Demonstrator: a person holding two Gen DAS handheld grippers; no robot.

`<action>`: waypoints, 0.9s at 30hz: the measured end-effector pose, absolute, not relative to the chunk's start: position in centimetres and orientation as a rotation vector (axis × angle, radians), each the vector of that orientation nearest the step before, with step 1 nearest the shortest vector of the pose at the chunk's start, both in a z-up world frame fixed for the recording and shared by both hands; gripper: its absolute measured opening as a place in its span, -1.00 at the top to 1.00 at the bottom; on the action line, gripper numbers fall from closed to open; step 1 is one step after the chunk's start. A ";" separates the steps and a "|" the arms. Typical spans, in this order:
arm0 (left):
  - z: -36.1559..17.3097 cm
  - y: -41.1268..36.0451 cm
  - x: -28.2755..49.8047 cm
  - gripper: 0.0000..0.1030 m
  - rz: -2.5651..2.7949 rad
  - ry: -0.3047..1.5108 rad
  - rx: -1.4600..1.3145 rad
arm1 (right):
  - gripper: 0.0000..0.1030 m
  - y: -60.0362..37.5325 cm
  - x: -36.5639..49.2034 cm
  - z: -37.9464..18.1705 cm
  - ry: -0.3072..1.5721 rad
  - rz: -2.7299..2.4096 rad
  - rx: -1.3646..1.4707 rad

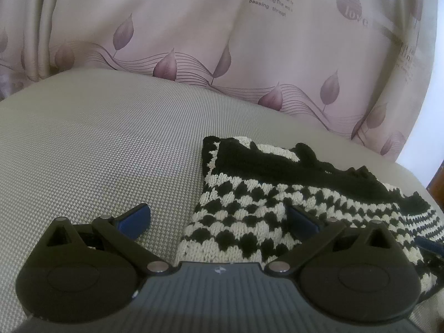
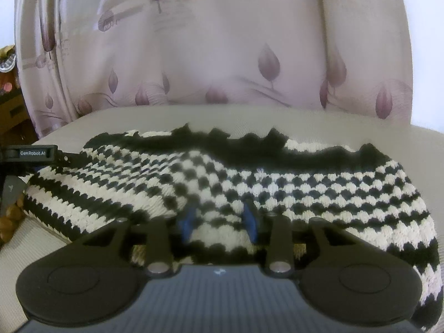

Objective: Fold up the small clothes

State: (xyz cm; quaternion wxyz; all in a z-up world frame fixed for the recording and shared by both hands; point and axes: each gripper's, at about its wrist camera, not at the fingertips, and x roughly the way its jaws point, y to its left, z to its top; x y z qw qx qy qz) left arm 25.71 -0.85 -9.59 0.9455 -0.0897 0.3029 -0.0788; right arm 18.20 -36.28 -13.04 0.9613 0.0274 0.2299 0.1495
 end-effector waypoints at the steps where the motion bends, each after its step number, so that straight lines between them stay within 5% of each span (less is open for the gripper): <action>1: -9.6 -0.8 25.7 -1.00 -0.160 0.617 -0.182 | 0.23 -36.3 18.2 -13.1 0.467 0.303 0.055; 9: -8.8 0.0 25.9 -0.96 -0.259 0.626 -0.176 | 0.17 -36.7 18.4 -13.1 0.474 0.321 0.086; 15: -7.8 3.8 28.2 -0.73 -0.418 0.705 -0.257 | 0.16 -36.8 18.4 -13.1 0.474 0.323 0.091; 19: -8.3 5.0 30.3 -0.28 -0.536 0.792 -0.297 | 0.15 -36.8 18.3 -13.1 0.473 0.324 0.096; 26: -9.5 4.3 33.0 -0.27 -0.702 0.837 -0.340 | 0.15 -36.8 18.3 -13.1 0.472 0.323 0.095; 27: -9.8 4.4 33.6 -0.11 -0.707 0.839 -0.365 | 0.14 -36.9 18.3 -13.1 0.472 0.324 0.096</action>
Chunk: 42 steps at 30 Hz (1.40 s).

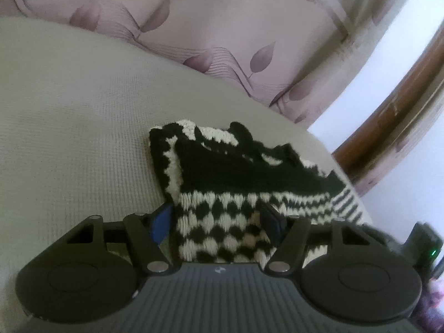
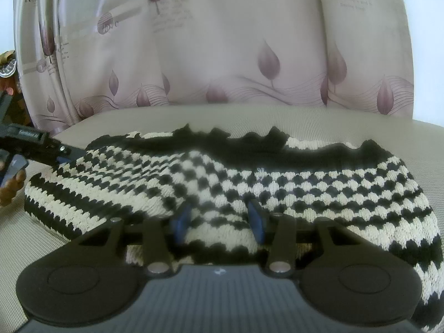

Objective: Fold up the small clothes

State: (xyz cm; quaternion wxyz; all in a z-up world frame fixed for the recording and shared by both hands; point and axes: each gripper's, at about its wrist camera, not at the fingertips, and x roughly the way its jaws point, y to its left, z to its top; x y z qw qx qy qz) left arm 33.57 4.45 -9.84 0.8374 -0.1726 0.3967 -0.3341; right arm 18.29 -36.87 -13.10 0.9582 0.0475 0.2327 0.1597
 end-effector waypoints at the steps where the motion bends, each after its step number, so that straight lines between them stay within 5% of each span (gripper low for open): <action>1: -10.2 4.6 34.1 0.24 -0.700 0.846 -0.389 | 0.14 -36.9 18.3 -13.1 0.472 0.325 0.098; 7: -11.0 4.6 33.9 0.62 -0.684 0.823 -0.414 | -0.02 -36.6 18.1 -13.0 0.467 0.324 0.097; 11: -10.5 4.2 32.6 0.64 -0.606 0.770 -0.424 | -0.04 -36.5 18.1 -13.0 0.466 0.325 0.101; 15: -9.1 2.9 31.3 0.66 -0.542 0.731 -0.421 | -0.36 -36.5 18.1 -13.0 0.459 0.311 0.102; 27: -2.7 -4.7 28.4 0.68 -0.562 0.759 -0.489 | -0.54 -39.0 17.2 -13.1 0.383 0.352 0.280; 42: -9.3 -10.2 26.2 0.58 -0.848 0.722 -0.670 | -0.57 -42.8 18.2 -12.9 0.390 0.712 0.911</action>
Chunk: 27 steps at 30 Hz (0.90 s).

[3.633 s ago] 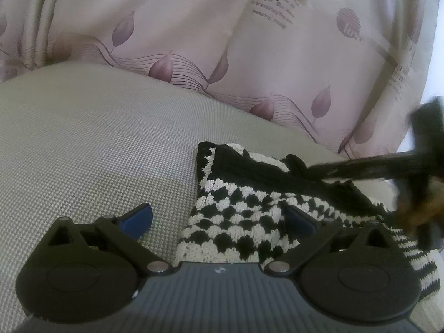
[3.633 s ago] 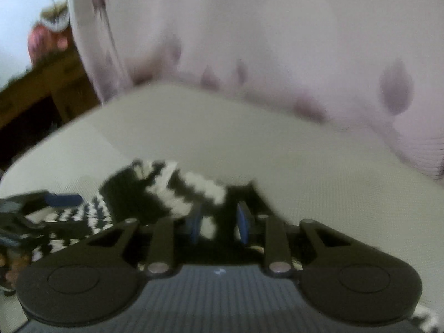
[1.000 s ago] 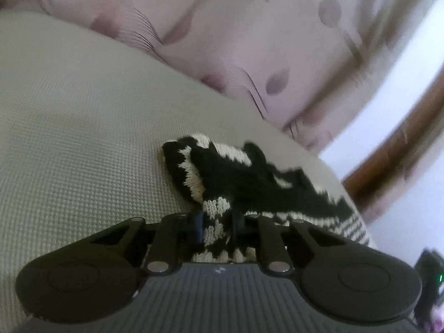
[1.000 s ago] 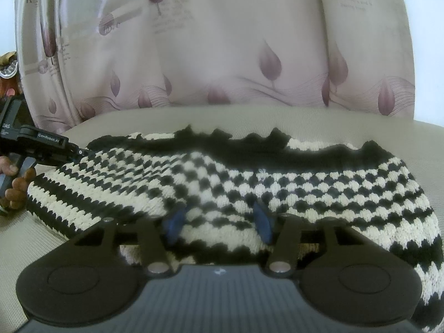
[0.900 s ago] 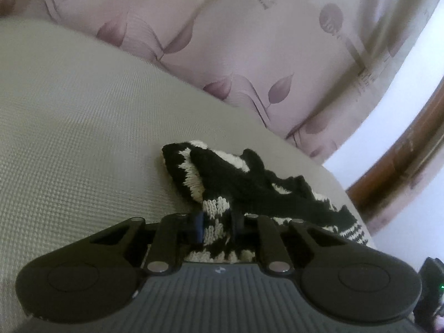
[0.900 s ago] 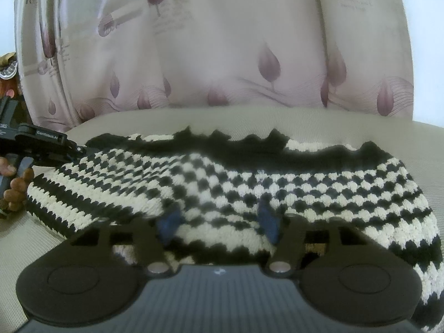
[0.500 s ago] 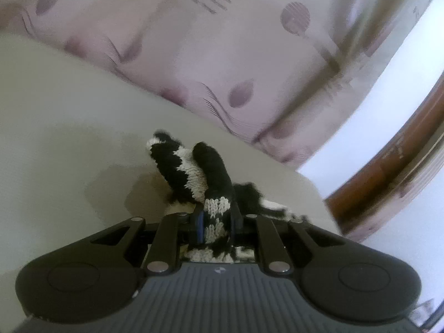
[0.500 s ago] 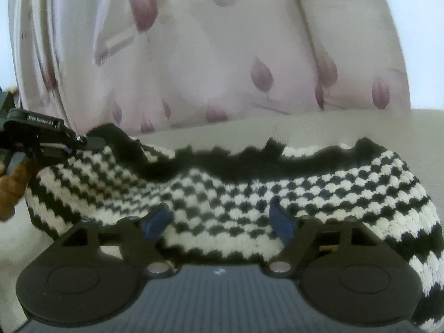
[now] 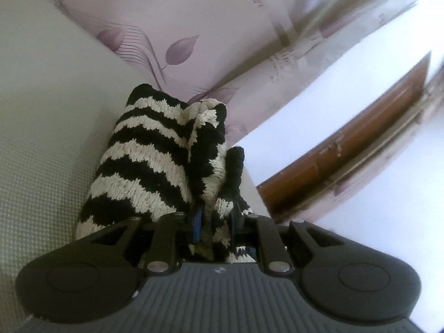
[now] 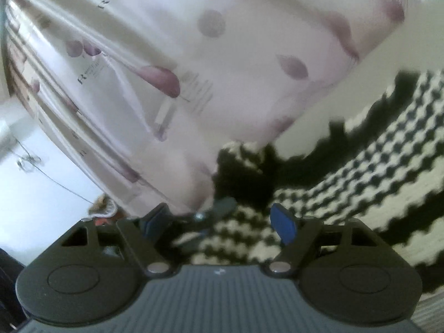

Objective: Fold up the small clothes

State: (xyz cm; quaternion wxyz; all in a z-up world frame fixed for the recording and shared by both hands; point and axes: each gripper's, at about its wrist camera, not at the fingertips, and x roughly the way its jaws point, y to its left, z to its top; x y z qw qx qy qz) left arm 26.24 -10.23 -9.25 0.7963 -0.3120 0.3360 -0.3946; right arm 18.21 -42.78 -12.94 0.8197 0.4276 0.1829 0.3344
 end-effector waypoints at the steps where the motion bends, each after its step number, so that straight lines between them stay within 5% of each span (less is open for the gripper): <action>1: -9.3 -10.2 26.0 0.55 -0.862 0.700 -0.648 | -0.57 -42.5 18.8 -13.0 0.408 0.721 0.927; 5: -9.4 -10.6 25.2 0.48 -0.889 0.645 -0.583 | -0.57 -41.6 21.8 -13.2 0.474 0.713 0.999; 11: -9.7 -10.5 23.5 0.10 -0.900 0.535 -0.500 | -0.57 -40.2 24.5 -12.4 0.570 0.676 1.009; 15: -9.4 -11.5 21.9 -0.33 -0.934 0.461 -0.395 | -0.55 -39.2 25.6 -11.0 0.634 0.624 0.914; 19: -9.3 -12.4 21.1 -0.53 -0.946 0.418 -0.324 | 0.16 -37.9 26.7 -10.3 0.686 0.561 0.779; 25: -8.4 -10.2 20.4 -0.56 -0.921 0.439 -0.414 | 0.53 -37.4 26.5 -10.1 0.626 0.515 0.644; 27: -7.7 -7.9 19.6 -0.81 -0.864 0.413 -0.479 | 0.54 -38.5 26.1 -9.9 0.589 0.525 0.669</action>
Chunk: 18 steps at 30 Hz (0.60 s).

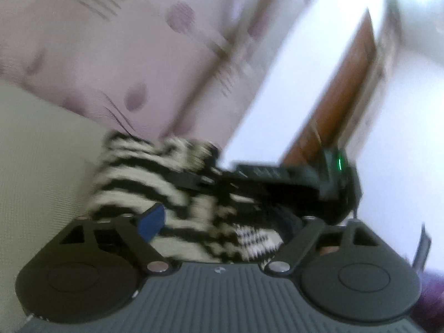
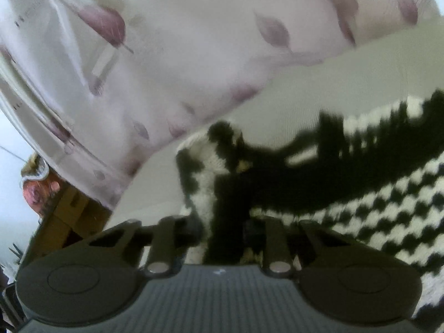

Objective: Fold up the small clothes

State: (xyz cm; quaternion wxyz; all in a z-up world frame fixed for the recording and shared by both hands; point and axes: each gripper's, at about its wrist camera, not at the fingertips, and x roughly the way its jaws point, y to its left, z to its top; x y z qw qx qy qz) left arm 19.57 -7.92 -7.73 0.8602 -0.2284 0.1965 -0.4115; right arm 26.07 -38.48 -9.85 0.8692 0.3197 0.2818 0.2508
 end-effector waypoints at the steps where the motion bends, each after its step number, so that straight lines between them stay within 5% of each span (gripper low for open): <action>1: -7.5 -6.8 19.1 -0.97 -0.825 0.395 -0.508 | 0.54 -39.1 26.0 -9.6 0.575 0.532 0.675; 8: -8.2 -3.9 19.2 -0.98 -0.698 0.447 -0.585 | 0.54 -45.2 26.3 -7.3 0.524 0.521 0.659; 18: -8.0 -9.5 19.6 -0.98 -0.779 0.498 -0.492 | 0.54 -52.5 27.8 -7.7 0.558 0.410 0.602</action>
